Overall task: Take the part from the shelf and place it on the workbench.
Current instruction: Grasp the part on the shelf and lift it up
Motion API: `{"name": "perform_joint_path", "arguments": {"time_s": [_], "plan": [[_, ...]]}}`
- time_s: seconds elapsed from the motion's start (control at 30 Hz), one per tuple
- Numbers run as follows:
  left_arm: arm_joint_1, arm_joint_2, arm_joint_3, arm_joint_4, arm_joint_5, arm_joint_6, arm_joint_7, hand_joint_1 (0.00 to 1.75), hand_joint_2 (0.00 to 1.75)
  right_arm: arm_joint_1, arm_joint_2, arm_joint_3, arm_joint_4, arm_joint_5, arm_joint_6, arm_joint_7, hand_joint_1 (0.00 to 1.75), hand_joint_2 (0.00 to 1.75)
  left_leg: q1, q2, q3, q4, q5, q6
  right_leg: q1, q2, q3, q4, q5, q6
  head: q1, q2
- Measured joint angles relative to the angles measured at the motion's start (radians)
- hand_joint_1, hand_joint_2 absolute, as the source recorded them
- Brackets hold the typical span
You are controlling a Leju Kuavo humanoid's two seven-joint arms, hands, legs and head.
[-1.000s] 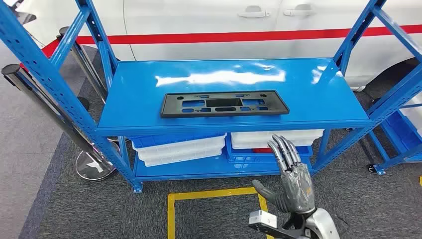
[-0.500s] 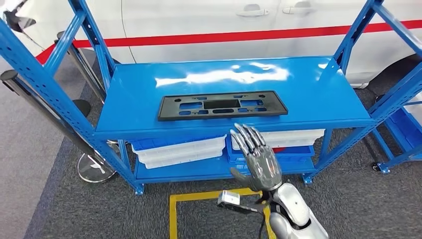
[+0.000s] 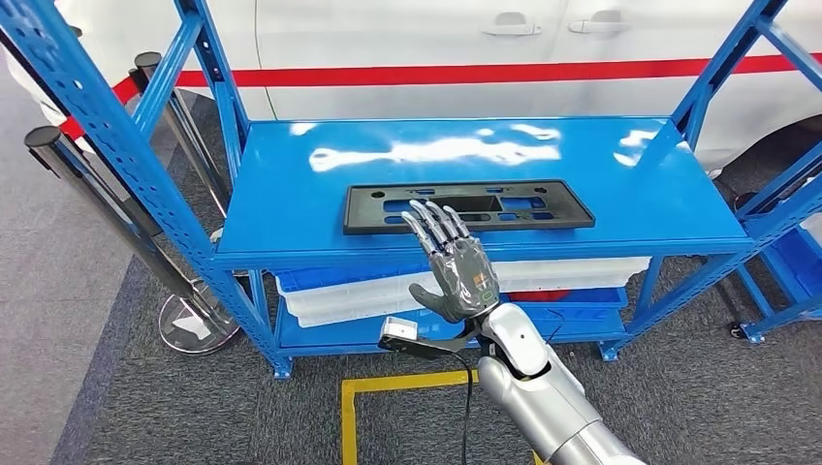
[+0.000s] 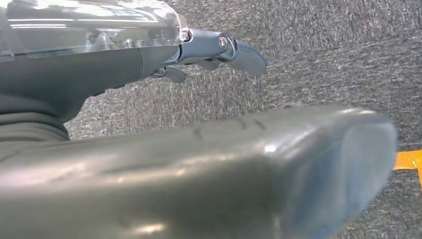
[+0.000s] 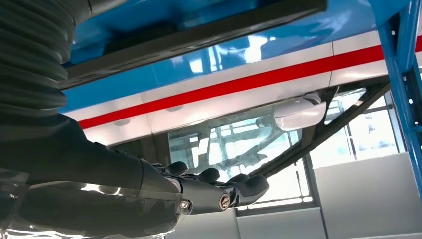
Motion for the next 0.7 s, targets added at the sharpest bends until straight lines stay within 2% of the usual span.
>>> {"name": "perform_joint_path", "arguments": {"time_s": [0.07, 0.1, 0.13, 0.17, 0.23, 0.27, 0.3, 0.33, 0.37, 0.43, 0.47, 0.5, 0.57, 0.6, 0.63, 0.67, 0.7], "plan": [[0.000, 0.000, 0.001, 0.000, 0.002, 0.000, 0.001, 0.00, 0.00, -0.012, 0.008, 0.003, 0.028, -0.003, -0.004, 0.000, 0.00, 1.75, -0.009, 0.001, -0.001, 0.000, -0.001, 0.009, 0.009, 0.000, -0.073, 0.144, -0.059, -0.007, 0.000, 0.000], [0.001, 0.000, 0.002, 0.000, 0.002, 0.000, 0.001, 0.00, 0.00, -0.015, 0.011, 0.004, 0.040, -0.004, -0.004, 0.000, 0.00, 1.75, -0.015, 0.000, -0.001, 0.000, -0.001, 0.012, 0.016, 0.000, -0.102, 0.195, -0.071, -0.012, 0.000, 0.000], [0.001, 0.000, 0.004, 0.000, 0.003, 0.000, 0.001, 0.00, 0.00, -0.017, 0.014, 0.004, 0.052, -0.004, -0.004, 0.000, 0.00, 1.75, -0.021, 0.000, 0.000, 0.000, -0.002, 0.016, 0.022, 0.000, -0.113, 0.209, -0.062, -0.021, 0.000, 0.000], [0.001, 0.000, 0.006, 0.000, 0.004, 0.001, 0.002, 0.00, 0.00, -0.021, 0.019, 0.004, 0.062, -0.004, -0.004, 0.000, 0.00, 1.75, -0.028, -0.002, 0.002, 0.000, -0.003, 0.018, 0.031, 0.001, -0.105, 0.181, -0.035, -0.034, 0.000, 0.000], [0.001, -0.002, 0.009, 0.001, 0.006, 0.001, 0.002, 0.00, 0.00, -0.036, 0.030, 0.004, 0.079, -0.004, -0.006, 0.004, 0.00, 1.75, -0.041, -0.002, 0.007, 0.000, -0.005, 0.023, 0.051, 0.001, -0.044, 0.044, 0.036, -0.072, -0.001, 0.000], [0.000, -0.003, 0.009, 0.001, 0.007, 0.000, 0.002, 0.00, 0.00, -0.043, 0.036, 0.004, 0.085, -0.001, -0.007, 0.009, 0.00, 1.75, -0.045, -0.002, 0.008, 0.000, -0.007, 0.024, 0.060, -0.001, -0.017, -0.018, 0.058, -0.088, -0.001, 0.000], [-0.001, -0.004, 0.010, 0.002, 0.007, -0.001, 0.002, 0.00, 0.00, -0.048, 0.040, 0.004, 0.087, 0.005, -0.008, 0.017, 0.00, 1.75, -0.046, -0.002, 0.008, 0.000, -0.007, 0.023, 0.067, -0.004, 0.001, -0.058, 0.068, -0.100, -0.002, 0.000], [-0.001, -0.006, 0.010, 0.002, 0.006, -0.002, 0.003, 0.00, 0.00, -0.050, 0.043, 0.004, 0.089, 0.014, -0.006, 0.027, 0.00, 1.75, -0.045, -0.001, 0.007, -0.001, -0.008, 0.021, 0.071, -0.006, 0.008, -0.074, 0.067, -0.105, -0.002, 0.000], [-0.002, -0.005, 0.010, 0.002, 0.006, -0.004, 0.003, 0.00, 0.00, -0.051, 0.045, 0.004, 0.089, 0.027, -0.004, 0.039, 0.00, 1.75, -0.044, 0.000, 0.008, -0.003, -0.008, 0.018, 0.073, -0.007, 0.009, -0.081, 0.070, -0.105, -0.002, 0.000], [-0.001, -0.004, 0.011, 0.002, 0.004, -0.007, 0.004, 0.00, 0.00, -0.048, 0.049, 0.001, 0.086, 0.058, 0.006, 0.061, 0.00, 1.75, -0.046, 0.002, 0.007, 0.003, -0.016, 0.011, 0.063, -0.008, 0.023, -0.104, 0.079, -0.100, -0.002, 0.000], [0.000, -0.003, 0.011, 0.002, 0.003, -0.008, 0.004, 0.00, 0.00, -0.047, 0.051, -0.002, 0.082, 0.074, 0.012, 0.070, 0.00, 1.75, -0.047, 0.003, -0.001, 0.024, -0.030, 0.005, 0.057, -0.009, 0.031, -0.117, 0.084, -0.098, -0.002, 0.000], [0.000, -0.002, 0.011, 0.002, 0.002, -0.010, 0.005, 0.00, 0.00, -0.045, 0.054, -0.006, 0.078, 0.091, 0.020, 0.081, 0.00, 1.75, -0.044, 0.003, -0.018, 0.065, -0.054, -0.002, 0.051, -0.010, 0.039, -0.127, 0.088, -0.095, -0.002, 0.000], [0.001, 0.000, 0.010, 0.002, 0.000, -0.015, 0.006, 0.00, 0.00, -0.036, 0.058, -0.019, 0.070, 0.126, 0.039, 0.103, 0.00, 1.75, -0.031, 0.004, -0.079, 0.189, -0.109, -0.019, 0.047, -0.011, 0.044, -0.130, 0.087, -0.092, -0.003, 0.000], [0.002, 0.001, 0.010, 0.002, -0.001, -0.017, 0.006, 0.00, 0.00, -0.028, 0.058, -0.029, 0.064, 0.146, 0.051, 0.115, 0.00, 1.75, -0.023, 0.005, -0.106, 0.238, -0.122, -0.027, 0.043, -0.011, 0.045, -0.129, 0.085, -0.089, -0.003, 0.000], [0.003, 0.003, 0.010, 0.002, -0.003, -0.019, 0.006, 0.00, 0.00, -0.018, 0.058, -0.039, 0.057, 0.164, 0.061, 0.125, 0.00, 1.75, -0.015, 0.006, -0.119, 0.256, -0.117, -0.036, 0.040, -0.011, 0.045, -0.126, 0.082, -0.084, -0.003, 0.000], [0.005, 0.005, 0.010, 0.002, -0.005, -0.021, 0.006, 0.00, 0.00, -0.010, 0.058, -0.049, 0.050, 0.181, 0.071, 0.133, 0.00, 1.75, -0.008, 0.007, -0.112, 0.234, -0.094, -0.044, 0.035, -0.010, 0.046, -0.122, 0.078, -0.079, -0.003, 0.000], [0.006, 0.006, 0.010, 0.002, -0.007, -0.023, 0.006, 0.00, 0.00, -0.004, 0.058, -0.059, 0.041, 0.193, 0.079, 0.140, 0.00, 1.75, 0.000, 0.008, -0.088, 0.176, -0.057, -0.052, 0.029, -0.009, 0.046, -0.116, 0.073, -0.072, -0.003, 0.000]]}}
